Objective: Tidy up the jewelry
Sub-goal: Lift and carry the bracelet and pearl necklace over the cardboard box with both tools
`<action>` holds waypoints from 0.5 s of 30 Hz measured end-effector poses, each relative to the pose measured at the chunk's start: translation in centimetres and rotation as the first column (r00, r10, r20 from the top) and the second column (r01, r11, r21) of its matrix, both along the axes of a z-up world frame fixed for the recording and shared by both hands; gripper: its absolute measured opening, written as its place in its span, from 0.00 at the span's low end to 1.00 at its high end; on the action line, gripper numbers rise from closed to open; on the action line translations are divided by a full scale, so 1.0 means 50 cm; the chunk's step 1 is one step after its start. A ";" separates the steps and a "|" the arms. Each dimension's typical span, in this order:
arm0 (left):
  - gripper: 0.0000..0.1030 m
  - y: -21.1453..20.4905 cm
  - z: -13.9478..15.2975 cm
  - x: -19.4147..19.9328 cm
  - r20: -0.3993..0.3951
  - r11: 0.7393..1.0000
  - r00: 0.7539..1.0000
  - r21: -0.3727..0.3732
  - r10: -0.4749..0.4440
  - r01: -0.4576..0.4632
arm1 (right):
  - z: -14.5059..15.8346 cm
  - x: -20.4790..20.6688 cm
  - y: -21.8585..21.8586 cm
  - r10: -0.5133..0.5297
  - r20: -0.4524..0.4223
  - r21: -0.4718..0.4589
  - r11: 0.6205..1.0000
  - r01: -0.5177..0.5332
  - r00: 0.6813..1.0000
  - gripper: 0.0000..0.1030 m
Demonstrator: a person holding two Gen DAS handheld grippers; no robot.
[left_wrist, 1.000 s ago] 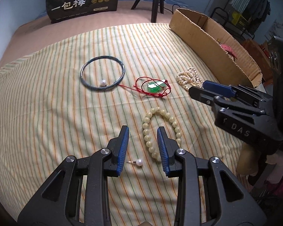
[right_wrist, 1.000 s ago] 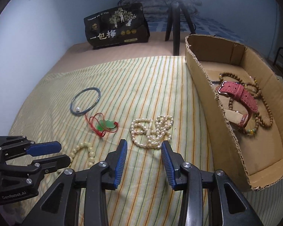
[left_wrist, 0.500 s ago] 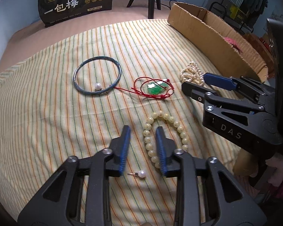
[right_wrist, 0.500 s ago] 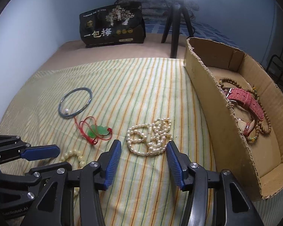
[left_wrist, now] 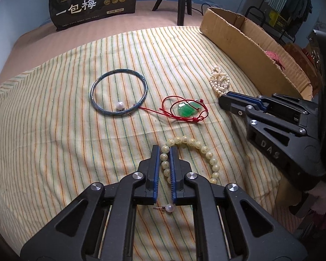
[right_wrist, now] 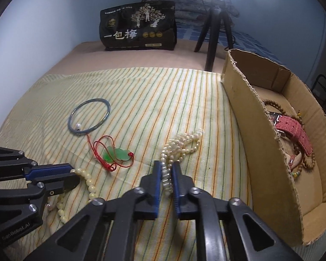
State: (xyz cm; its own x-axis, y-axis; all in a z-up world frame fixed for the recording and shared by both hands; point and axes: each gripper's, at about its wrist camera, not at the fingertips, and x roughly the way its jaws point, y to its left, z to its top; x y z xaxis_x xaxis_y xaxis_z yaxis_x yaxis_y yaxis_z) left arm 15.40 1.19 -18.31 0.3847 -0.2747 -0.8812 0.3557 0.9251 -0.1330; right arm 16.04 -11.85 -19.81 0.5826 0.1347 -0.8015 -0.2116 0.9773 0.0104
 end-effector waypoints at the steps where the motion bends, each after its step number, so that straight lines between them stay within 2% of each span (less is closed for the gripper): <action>1: 0.06 0.001 0.002 0.001 0.002 1.000 1.000 0.001 0.004 -0.004 | 0.002 0.001 -0.004 0.004 -0.006 0.013 1.000 -0.004 1.000 0.05; 7: 0.06 0.011 0.020 0.004 0.010 0.999 0.999 -0.017 0.039 -0.039 | 0.023 0.001 -0.025 0.018 0.004 0.041 0.999 -0.018 1.000 0.05; 15: 0.05 0.001 0.070 -0.007 0.058 0.998 0.997 -0.036 0.058 -0.056 | 0.065 -0.016 -0.045 0.036 0.025 0.091 0.995 -0.038 0.999 0.05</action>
State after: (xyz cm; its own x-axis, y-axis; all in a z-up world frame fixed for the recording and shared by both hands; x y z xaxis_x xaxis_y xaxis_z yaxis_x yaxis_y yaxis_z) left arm 15.03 1.22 -14.79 0.4519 -0.2801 -0.8470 0.3105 0.9394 -0.1450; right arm 15.25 -14.08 -16.56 0.5945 0.2285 -0.7709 -0.2489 0.9640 0.0938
